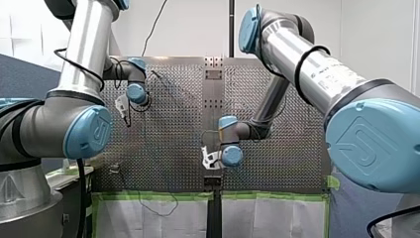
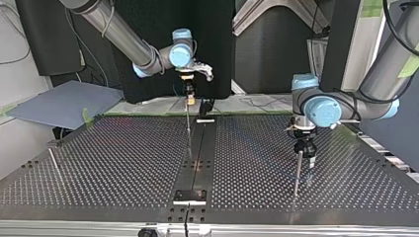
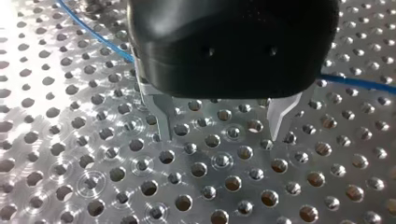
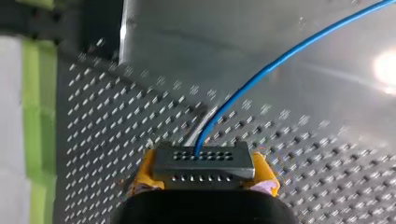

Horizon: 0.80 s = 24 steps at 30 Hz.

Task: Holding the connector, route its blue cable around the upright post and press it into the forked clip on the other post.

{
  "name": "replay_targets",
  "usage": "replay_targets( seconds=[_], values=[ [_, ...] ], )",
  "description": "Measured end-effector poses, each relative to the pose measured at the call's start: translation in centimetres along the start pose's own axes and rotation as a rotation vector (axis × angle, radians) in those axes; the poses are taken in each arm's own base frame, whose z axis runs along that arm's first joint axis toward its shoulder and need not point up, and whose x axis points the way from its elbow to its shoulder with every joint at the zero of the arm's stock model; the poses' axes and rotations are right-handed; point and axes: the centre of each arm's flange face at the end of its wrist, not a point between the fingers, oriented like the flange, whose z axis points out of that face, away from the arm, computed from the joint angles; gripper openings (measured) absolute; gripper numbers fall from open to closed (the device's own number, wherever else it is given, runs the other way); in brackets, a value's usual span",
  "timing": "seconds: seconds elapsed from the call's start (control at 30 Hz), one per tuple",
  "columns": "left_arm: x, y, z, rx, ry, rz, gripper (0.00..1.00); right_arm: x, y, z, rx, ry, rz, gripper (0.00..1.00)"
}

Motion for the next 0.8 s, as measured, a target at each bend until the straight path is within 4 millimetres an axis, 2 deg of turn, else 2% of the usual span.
replay_targets(
  seconds=[0.27,0.37,0.8],
  values=[
    [0.0,-0.1,0.0,-0.002,-0.002,-0.040,1.00,-5.5,0.7,-1.7,-0.065,-0.077,-0.037,0.00],
    [0.0,-0.1,-0.1,-0.007,-0.003,-0.040,1.00,-6.9,0.6,-2.1,-0.079,-0.097,-0.045,0.00],
    [0.0,0.0,0.0,-0.013,-0.006,-0.035,1.00,-13.0,1.3,-1.8,-0.145,-0.134,-0.046,0.00]
  ],
)
